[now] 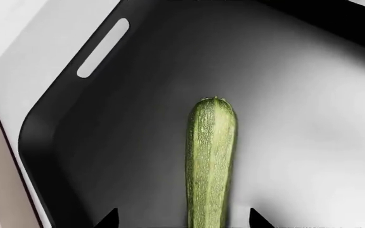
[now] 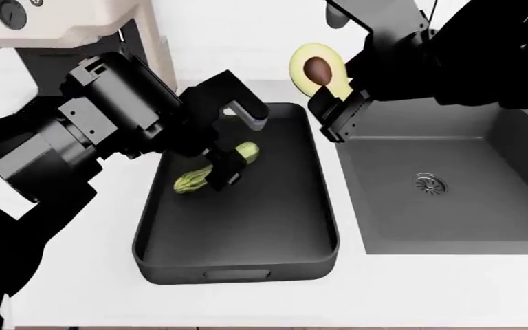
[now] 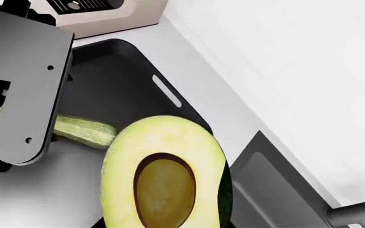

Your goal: Pick up the fruits and vegetables and place them in the sink. Turn on the sink faucet to wash them. Then turn the sink off and put them in the tray.

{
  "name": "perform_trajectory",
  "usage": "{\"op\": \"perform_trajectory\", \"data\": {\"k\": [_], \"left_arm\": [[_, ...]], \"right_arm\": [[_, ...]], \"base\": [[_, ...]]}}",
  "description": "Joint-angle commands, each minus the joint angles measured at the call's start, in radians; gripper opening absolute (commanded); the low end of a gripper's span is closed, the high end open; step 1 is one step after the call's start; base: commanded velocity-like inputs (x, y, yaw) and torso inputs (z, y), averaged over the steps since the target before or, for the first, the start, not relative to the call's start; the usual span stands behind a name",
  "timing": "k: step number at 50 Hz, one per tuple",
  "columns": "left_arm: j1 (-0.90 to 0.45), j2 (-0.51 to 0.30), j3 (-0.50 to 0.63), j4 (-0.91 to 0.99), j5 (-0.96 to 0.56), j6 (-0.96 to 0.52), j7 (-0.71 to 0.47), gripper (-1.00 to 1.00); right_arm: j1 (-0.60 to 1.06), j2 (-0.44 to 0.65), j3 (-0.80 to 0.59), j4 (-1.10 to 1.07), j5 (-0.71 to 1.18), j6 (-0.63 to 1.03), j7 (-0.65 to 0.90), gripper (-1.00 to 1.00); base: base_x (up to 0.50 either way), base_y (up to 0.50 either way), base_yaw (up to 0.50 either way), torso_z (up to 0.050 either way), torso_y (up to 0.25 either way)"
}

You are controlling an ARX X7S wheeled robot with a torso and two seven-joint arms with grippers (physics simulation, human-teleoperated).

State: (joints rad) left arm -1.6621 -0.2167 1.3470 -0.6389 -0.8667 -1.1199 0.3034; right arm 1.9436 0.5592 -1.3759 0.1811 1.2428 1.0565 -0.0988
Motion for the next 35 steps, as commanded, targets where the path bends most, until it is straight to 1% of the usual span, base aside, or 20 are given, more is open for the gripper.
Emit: {"op": "perform_trajectory", "data": {"k": [1, 15, 20, 27, 35], "left_arm": [[-0.016, -0.024, -0.037, 0.028, -0.026, -0.031, -0.039, 1.0], [-0.071, -0.167, -0.193, 0.276, -0.158, -0.128, -0.18, 1.0], [-0.086, -0.222, -0.241, 0.37, -0.21, -0.163, -0.22, 1.0], [-0.124, -0.261, -0.265, 0.427, -0.234, -0.206, -0.262, 1.0], [-0.148, -0.281, -0.292, 0.449, -0.253, -0.211, -0.273, 1.0]], "right_arm": [[0.0, -0.01, -0.002, 0.008, -0.02, -0.005, -0.018, -1.0], [-0.029, -0.082, -0.052, 0.116, -0.078, -0.037, -0.106, -1.0], [-0.029, -0.122, -0.075, 0.179, -0.108, -0.054, -0.164, -1.0], [-0.011, -0.171, -0.109, 0.254, -0.143, -0.075, -0.278, -1.0], [0.006, -0.154, -0.127, 0.201, -0.131, -0.071, -0.376, -1.0]], "base": [[0.0, 0.0, 0.0, 0.0, 0.0], [0.0, 0.0, 0.0, 0.0, 0.0], [0.0, 0.0, 0.0, 0.0, 0.0], [0.0, 0.0, 0.0, 0.0, 0.0], [0.0, 0.0, 0.0, 0.0, 0.0]]}}
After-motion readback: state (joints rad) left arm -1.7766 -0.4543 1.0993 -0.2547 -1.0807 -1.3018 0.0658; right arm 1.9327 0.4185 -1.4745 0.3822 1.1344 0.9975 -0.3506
